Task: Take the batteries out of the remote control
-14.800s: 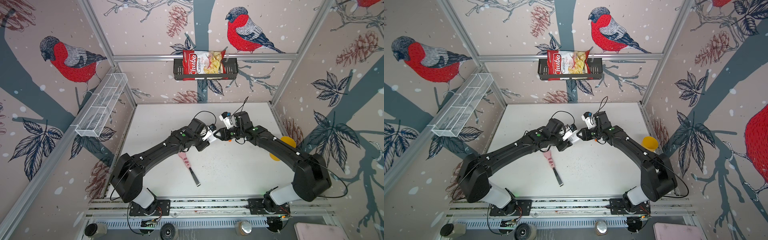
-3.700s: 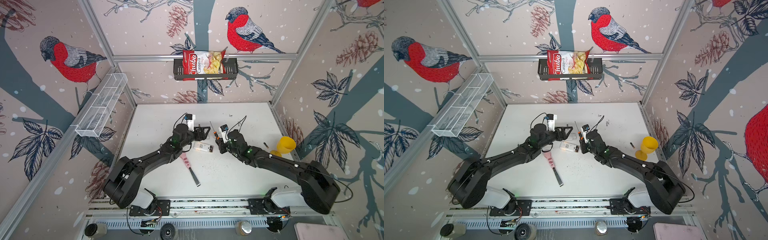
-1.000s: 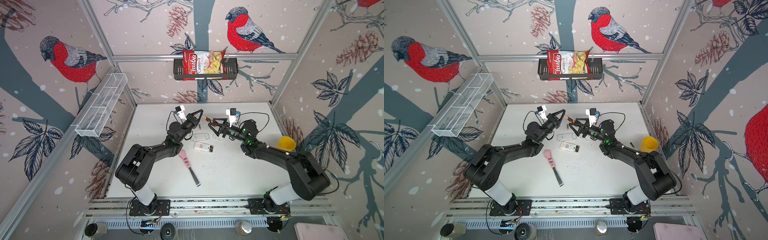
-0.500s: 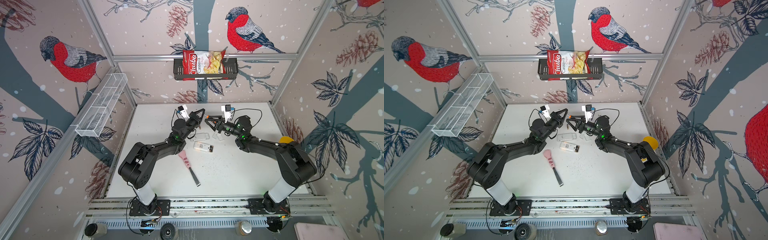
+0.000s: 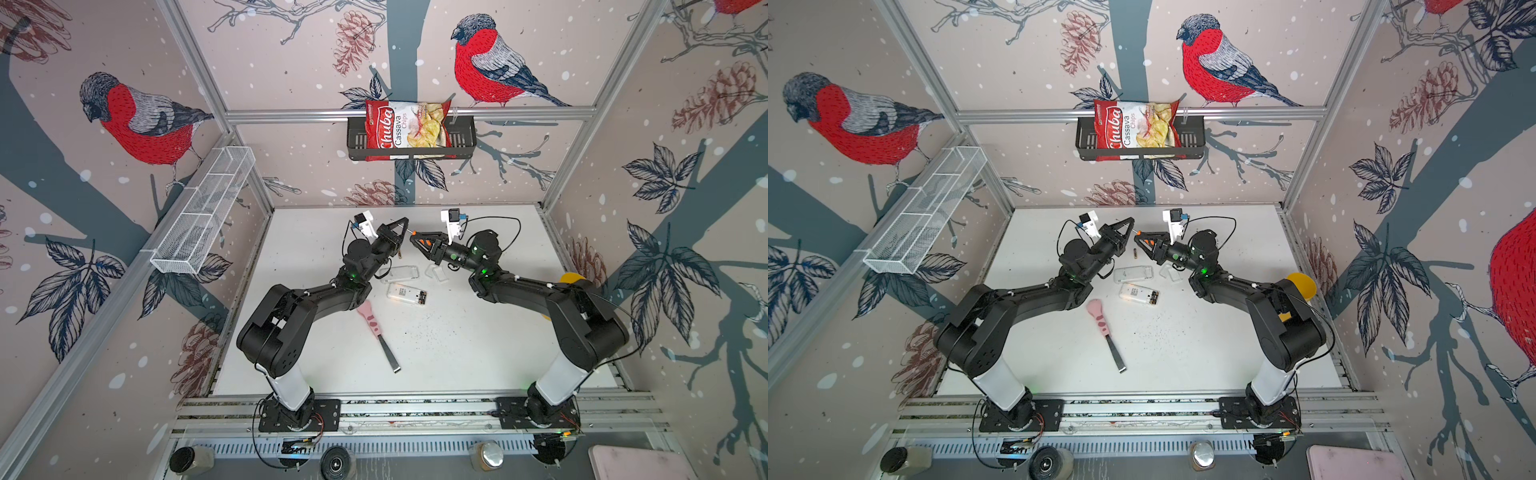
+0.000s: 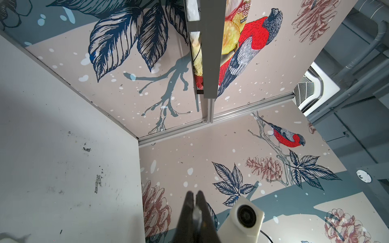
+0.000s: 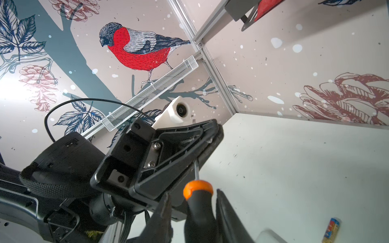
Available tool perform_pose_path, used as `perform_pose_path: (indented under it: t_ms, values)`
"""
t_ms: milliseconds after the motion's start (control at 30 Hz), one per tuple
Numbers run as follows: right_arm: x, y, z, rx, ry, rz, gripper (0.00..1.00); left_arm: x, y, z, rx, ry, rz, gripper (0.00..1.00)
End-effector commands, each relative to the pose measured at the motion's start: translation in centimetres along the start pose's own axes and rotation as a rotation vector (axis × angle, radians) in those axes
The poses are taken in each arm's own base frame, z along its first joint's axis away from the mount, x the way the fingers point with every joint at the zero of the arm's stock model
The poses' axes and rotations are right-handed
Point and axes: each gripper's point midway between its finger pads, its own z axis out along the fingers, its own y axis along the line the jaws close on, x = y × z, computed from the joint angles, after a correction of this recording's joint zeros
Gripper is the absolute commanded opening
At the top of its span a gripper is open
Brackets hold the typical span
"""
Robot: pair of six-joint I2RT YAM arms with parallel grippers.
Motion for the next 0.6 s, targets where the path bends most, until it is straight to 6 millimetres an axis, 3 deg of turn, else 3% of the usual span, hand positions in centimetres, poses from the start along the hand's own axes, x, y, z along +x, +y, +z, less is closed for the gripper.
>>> perform_pose_path:
  t_ms: [0,133,333,400,467,500,533,567]
  values:
    - [-1.3,1.3,0.2,-0.05,-0.04,-0.036,0.3,1.4,0.5,-0.2,0.0,0.057,0.017,0.0]
    - [-1.2,1.2,0.1,-0.043,-0.039,-0.036,0.24,1.7,0.7,-0.2,0.005,0.073,0.005,0.0]
    - [-0.8,0.7,0.2,-0.02,-0.026,-0.027,0.01,2.1,1.4,-0.6,-0.013,0.086,0.022,0.0]
    - [-0.7,0.6,0.1,-0.014,-0.018,-0.028,0.0,2.5,1.1,-0.6,0.002,0.11,0.045,0.0]
    - [-0.6,0.6,0.0,-0.006,-0.009,-0.03,0.0,2.8,0.1,-0.5,0.042,0.14,0.082,0.2]
    - [-0.5,0.5,-0.1,-0.001,-0.005,-0.03,0.0,3.0,-0.1,-0.4,0.046,0.151,0.1,0.4]
    - [-0.4,0.4,-0.2,0.007,0.0,-0.025,0.0,3.1,-0.3,-0.5,0.047,0.159,0.127,0.93]
    - [-0.4,0.3,-0.4,0.015,0.002,-0.022,0.0,3.1,-0.6,-0.6,0.048,0.166,0.15,0.98]
